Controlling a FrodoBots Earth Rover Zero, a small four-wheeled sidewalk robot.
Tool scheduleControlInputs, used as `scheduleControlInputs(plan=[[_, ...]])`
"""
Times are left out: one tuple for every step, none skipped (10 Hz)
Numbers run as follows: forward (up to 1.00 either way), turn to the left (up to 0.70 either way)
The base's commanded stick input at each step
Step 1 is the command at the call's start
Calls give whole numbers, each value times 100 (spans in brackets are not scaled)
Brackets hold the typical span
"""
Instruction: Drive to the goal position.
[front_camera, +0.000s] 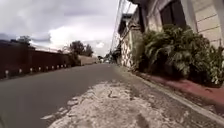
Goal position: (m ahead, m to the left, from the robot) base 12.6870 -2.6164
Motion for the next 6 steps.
scheduleControlInputs(plan=[[70, 0], [70, 0], [70, 0], [70, 0], [70, 0], [70, 0]])
